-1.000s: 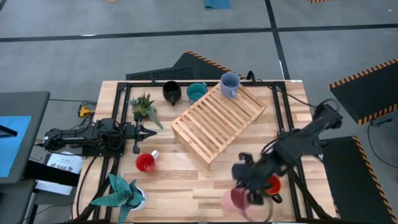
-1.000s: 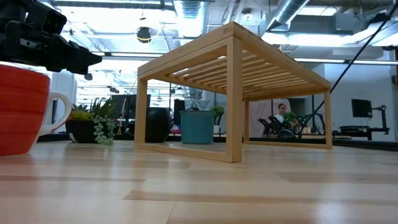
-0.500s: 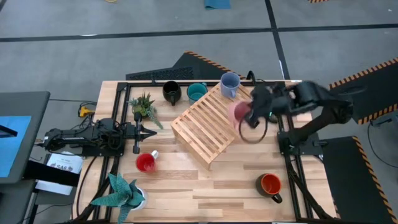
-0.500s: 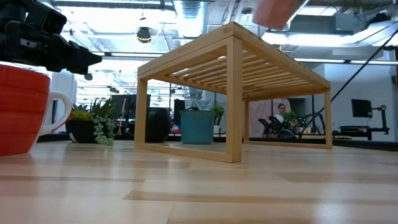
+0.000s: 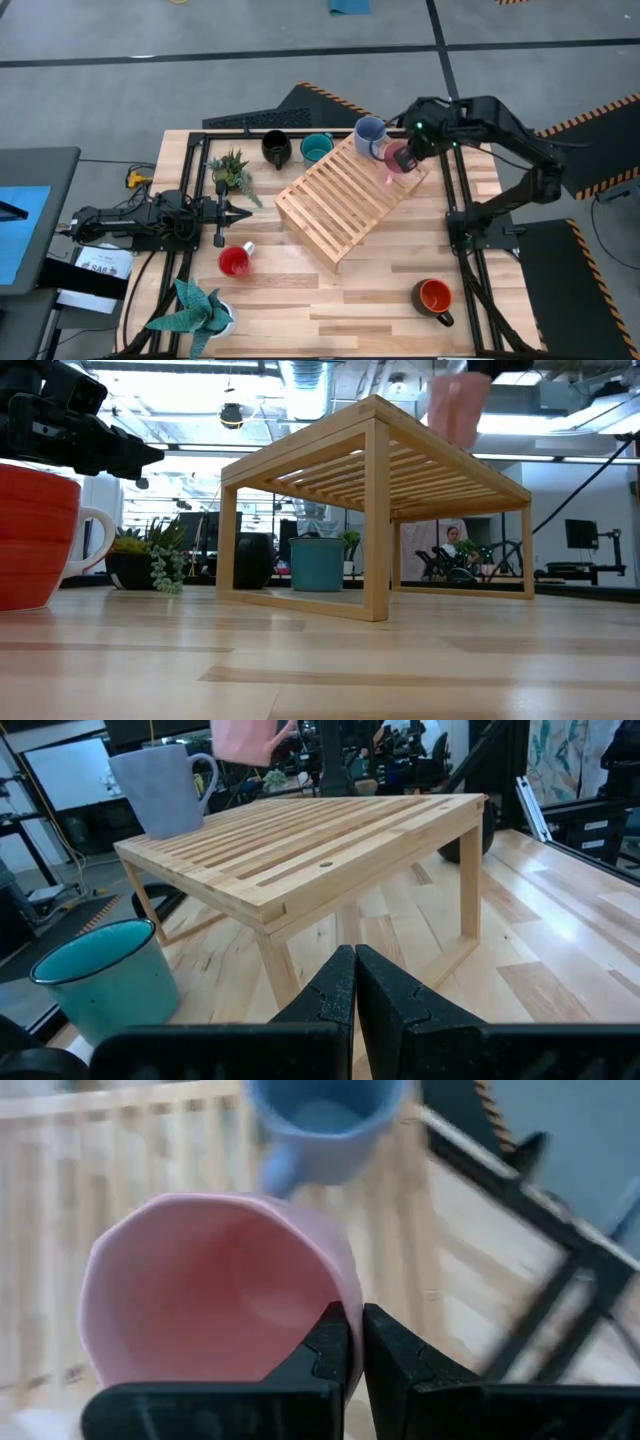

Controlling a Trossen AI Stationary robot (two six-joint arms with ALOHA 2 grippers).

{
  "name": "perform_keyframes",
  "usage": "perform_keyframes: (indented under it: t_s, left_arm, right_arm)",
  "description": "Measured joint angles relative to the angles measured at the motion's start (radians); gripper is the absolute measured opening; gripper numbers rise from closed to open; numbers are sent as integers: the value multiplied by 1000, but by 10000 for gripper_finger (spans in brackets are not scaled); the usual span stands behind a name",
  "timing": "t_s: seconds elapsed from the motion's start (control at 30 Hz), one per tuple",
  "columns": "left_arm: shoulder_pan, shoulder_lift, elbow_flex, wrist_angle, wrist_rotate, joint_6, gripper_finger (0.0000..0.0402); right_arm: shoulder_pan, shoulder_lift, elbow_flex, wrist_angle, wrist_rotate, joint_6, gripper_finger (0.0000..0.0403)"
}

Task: Place coffee mugs
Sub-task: Put the pink mug on the shelf

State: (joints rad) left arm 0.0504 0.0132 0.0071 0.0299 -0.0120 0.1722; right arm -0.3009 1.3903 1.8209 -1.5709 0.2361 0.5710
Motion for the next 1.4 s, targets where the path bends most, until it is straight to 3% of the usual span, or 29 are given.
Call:
perform_keyframes:
  t_s: [0.23, 0.47, 1.4]
  left_arm:
    - [0, 0, 0, 0, 0, 0, 0]
    - [0, 0, 0, 0, 0, 0, 0]
    - [0, 0, 0, 0, 0, 0, 0]
  right_arm:
    - [-125, -28, -91, -2, -78, -32, 41]
    - [-185, -38, -124, 1, -81, -50, 41]
    - [-225, -27, -203, 96, -80, -19, 58]
